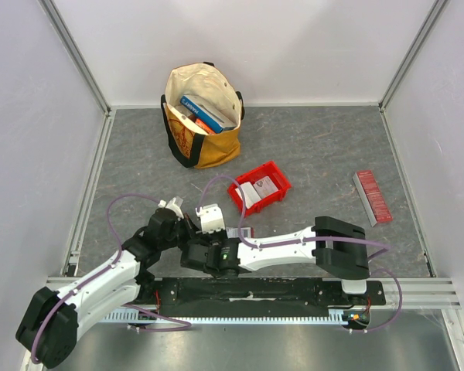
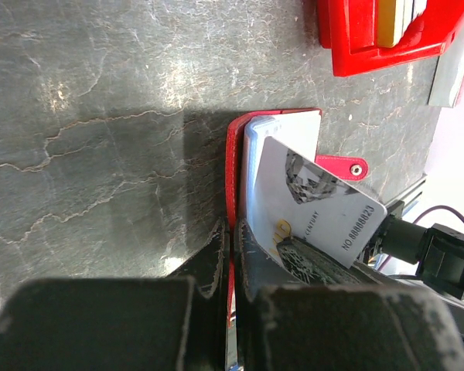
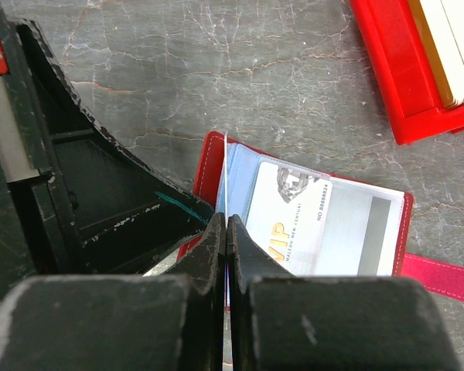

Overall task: Put the credit cards into the card holder
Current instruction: Insert the credit card into the card holder.

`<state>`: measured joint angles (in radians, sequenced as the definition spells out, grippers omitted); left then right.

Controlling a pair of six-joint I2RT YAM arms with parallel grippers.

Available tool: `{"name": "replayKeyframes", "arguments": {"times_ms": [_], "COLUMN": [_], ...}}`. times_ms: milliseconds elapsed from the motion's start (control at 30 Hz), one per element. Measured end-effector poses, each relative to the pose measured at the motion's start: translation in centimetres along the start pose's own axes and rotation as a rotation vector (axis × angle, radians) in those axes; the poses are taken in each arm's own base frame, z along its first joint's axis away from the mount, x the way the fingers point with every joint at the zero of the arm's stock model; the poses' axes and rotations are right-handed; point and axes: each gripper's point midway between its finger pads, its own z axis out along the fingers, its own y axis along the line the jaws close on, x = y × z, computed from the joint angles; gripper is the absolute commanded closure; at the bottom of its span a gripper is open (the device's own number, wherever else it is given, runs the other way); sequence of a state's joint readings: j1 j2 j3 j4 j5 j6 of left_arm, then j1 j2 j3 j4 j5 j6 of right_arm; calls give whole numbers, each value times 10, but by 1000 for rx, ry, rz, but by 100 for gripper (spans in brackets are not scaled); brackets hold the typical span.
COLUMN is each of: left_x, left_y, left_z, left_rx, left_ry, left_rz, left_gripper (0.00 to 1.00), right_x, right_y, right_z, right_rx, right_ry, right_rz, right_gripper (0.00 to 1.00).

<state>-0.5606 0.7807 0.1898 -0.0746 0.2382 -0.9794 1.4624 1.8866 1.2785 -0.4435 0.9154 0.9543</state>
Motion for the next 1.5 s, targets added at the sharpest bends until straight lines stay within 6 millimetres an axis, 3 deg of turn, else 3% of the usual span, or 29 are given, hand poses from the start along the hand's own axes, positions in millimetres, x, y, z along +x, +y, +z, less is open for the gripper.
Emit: {"name": "replayKeyframes", "arguments": {"times_ms": [367,733,1100,1333,1500], "left_x": [0,0,1,5,6], "left_y": [0,-1,2,7,10], "left_z": [0,-1,0,0,1], "left_rx": [0,3,0,-12,-18], "left_ry": [-1,-2,-1,7,11], "left_rz": [0,1,0,-3,-5], "left_gripper": [98,98,98,98,98], "right_x": [6,1,-2,22,28], "right_y": [-3,-21,-58,-101,-103], "right_z": [5,-1,-16,-15,-20], "right_rx": [74,128,168,202,116], "right_ry": [14,0,3,74,97], "right_rz": [-66,-78,-52,-12,75], "right_gripper": [100,100,100,100,100]}}
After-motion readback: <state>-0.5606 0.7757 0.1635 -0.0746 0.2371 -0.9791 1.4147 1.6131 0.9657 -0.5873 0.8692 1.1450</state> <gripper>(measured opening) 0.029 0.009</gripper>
